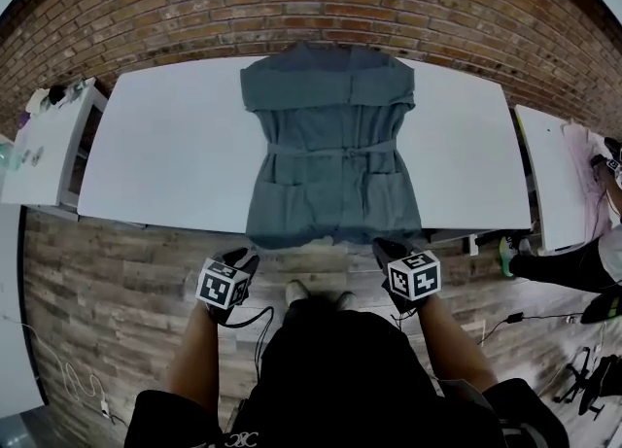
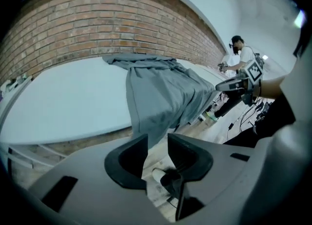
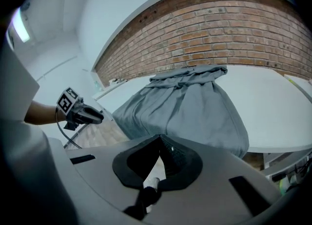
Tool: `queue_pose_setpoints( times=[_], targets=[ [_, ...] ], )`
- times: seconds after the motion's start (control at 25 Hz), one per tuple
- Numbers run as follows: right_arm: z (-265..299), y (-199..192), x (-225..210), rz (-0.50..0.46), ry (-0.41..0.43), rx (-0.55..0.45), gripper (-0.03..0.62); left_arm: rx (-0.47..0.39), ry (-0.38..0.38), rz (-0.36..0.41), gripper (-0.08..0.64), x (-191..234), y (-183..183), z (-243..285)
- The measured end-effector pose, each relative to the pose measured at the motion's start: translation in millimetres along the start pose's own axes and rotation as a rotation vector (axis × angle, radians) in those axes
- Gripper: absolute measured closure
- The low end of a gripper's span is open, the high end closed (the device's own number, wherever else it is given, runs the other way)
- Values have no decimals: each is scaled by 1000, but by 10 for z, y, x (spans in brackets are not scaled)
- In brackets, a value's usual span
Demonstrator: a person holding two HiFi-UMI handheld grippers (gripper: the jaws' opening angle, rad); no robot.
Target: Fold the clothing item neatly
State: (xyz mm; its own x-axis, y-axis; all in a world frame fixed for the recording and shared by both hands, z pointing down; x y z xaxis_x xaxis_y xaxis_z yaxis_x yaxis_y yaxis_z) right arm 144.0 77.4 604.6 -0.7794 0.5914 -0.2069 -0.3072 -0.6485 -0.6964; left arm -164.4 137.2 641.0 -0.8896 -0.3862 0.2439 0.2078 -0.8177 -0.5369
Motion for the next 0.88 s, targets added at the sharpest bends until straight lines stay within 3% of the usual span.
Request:
queue_pose_setpoints(
  times=[0.2, 0.28, 0.4, 0.56, 0.72, 0.88],
  targets=[
    [-124, -485, -263, -49, 21, 97, 578, 47, 42, -25, 386, 53, -283, 284],
    [-152, -710, -475, -38, -6, 137, 504, 54, 46, -59, 385, 130, -343, 415],
    [-155, -993, -824, -3, -63, 187, 445, 56, 31, -93, 348, 277, -383, 621],
    [-36, -1078, -1250, 19, -138, 207, 334, 69, 44, -75, 319, 426, -335, 803],
    [123, -1061, -1454, -24, -155, 225, 325, 112, 53, 11, 319, 433, -321, 938],
    [287, -1041, -1475, -80, -140, 247, 327, 83, 33, 11, 319, 426, -226, 1087]
  ],
)
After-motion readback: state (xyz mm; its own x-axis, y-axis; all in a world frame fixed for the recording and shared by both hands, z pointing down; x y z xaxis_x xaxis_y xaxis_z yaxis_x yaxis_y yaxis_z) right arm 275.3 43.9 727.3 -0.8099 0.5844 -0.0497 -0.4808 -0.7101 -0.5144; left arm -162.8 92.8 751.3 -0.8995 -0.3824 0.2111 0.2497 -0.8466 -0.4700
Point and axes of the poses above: the fingertips, and each gripper's own axes: z forward along the fingers, x to its left, y out of its top, the point moved 2 cm from there along -z, backward along the fingers, and after that the axes turned 4 degrees about -z, right-handed, at the moved point
